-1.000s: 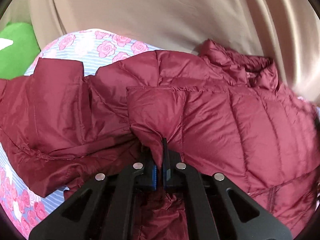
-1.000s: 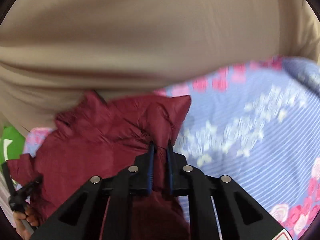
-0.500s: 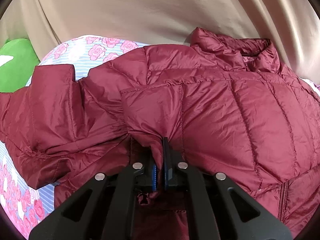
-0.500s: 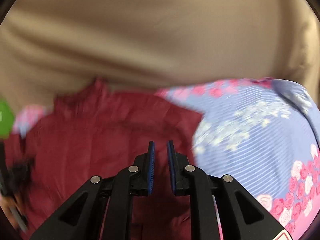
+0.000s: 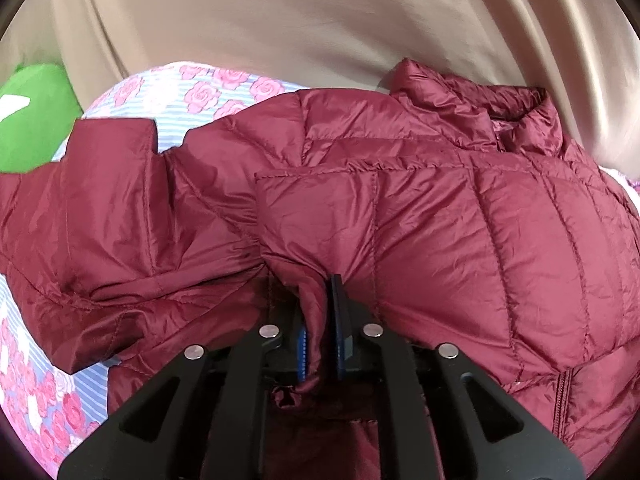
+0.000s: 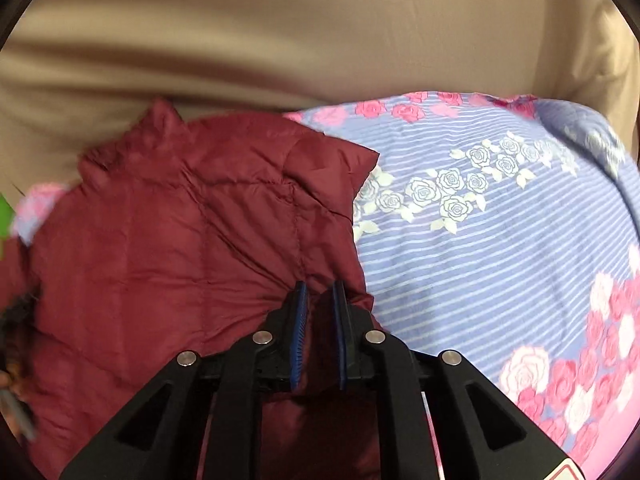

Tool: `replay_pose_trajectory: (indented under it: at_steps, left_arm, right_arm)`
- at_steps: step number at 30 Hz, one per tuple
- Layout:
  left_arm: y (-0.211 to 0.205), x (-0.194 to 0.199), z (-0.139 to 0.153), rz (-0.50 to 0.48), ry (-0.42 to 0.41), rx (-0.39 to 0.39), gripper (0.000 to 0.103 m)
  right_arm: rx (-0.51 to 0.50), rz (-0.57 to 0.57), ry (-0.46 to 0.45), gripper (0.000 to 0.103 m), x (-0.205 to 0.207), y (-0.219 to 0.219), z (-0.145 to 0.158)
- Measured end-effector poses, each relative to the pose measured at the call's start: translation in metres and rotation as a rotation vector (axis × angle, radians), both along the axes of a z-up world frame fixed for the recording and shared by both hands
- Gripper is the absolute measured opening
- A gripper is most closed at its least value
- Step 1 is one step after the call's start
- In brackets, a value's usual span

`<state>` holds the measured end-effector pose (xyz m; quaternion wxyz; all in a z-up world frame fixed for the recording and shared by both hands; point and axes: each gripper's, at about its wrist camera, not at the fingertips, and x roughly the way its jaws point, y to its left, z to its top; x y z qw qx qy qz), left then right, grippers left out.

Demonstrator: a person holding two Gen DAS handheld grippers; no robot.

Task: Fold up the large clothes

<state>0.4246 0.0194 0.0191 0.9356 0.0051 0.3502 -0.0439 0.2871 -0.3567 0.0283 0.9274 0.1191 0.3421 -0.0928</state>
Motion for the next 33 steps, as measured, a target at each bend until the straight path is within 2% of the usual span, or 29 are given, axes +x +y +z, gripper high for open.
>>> replay_pose_trajectory:
  at_steps: [1, 3, 4, 7, 8, 9, 10, 11, 12, 16, 20, 24, 26, 28, 29, 32, 33]
  left_arm:
    - [0.002, 0.001, 0.000, 0.001, 0.001, -0.010, 0.010]
    - [0.006, -0.002, 0.002, 0.000, -0.005, -0.031, 0.016]
    - [0.009, -0.006, 0.003, 0.003, -0.009, -0.043, 0.016]
    - [0.035, -0.026, 0.014, 0.002, -0.010, -0.136, 0.016]
    - [0.056, -0.035, 0.019, 0.009, 0.002, -0.197, 0.022]
    - [0.071, -0.040, 0.022, 0.028, 0.007, -0.229, 0.035]
    - [0.091, -0.045, 0.025, 0.054, 0.007, -0.265, 0.041]
    - [0.112, -0.049, 0.028, 0.090, 0.002, -0.292, 0.047]
    - [0.143, -0.053, 0.031, 0.144, -0.006, -0.314, 0.047]
    - [0.241, -0.051, 0.034, 0.360, -0.010, -0.328, 0.053]
    - [0.341, -0.035, 0.017, 0.574, 0.024, -0.451, 0.053]
    - [0.386, -0.018, 0.000, 0.642, 0.043, -0.537, 0.053]
    - [0.396, -0.011, -0.006, 0.649, 0.039, -0.555, 0.052]
    - [0.398, -0.006, -0.003, 0.642, 0.016, -0.537, 0.031]
    - [0.395, -0.002, 0.001, 0.624, 0.010, -0.534, 0.008]
    - [0.371, -0.004, 0.034, 0.552, -0.056, -0.498, 0.003]
    - [0.352, -0.010, 0.056, 0.502, -0.106, -0.451, 0.003]
  right_arm:
    - [-0.023, -0.006, 0.003, 0.010, -0.001, 0.000, -0.002]
    - [-0.102, -0.018, 0.081, 0.009, 0.010, -0.001, -0.020]
    - [-0.117, -0.014, 0.080, 0.009, 0.011, -0.002, -0.021]
    - [-0.098, -0.029, 0.064, 0.011, -0.007, 0.000, -0.007]
    - [-0.090, -0.016, 0.052, 0.012, -0.016, 0.002, -0.002]
    - [-0.088, -0.001, 0.039, 0.014, -0.026, 0.004, 0.003]
    - [-0.093, 0.009, 0.032, 0.017, -0.036, 0.008, 0.006]
    - [-0.098, 0.021, 0.026, 0.018, -0.046, 0.013, 0.008]
    - [-0.101, 0.048, 0.025, 0.019, -0.061, 0.021, 0.009]
    - [-0.087, 0.122, 0.037, 0.026, -0.096, 0.047, 0.001]
    - [-0.079, 0.181, 0.032, 0.036, -0.131, 0.075, -0.014]
    - [-0.087, 0.205, 0.052, 0.043, -0.140, 0.091, -0.031]
    - [-0.074, 0.197, 0.051, 0.046, -0.141, 0.090, -0.033]
    - [-0.030, 0.188, 0.055, 0.047, -0.138, 0.083, -0.035]
    - [-0.008, 0.177, 0.061, 0.047, -0.136, 0.079, -0.037]
    - [0.017, 0.166, 0.061, 0.048, -0.137, 0.075, -0.039]
    - [0.016, 0.165, 0.062, 0.048, -0.136, 0.076, -0.040]
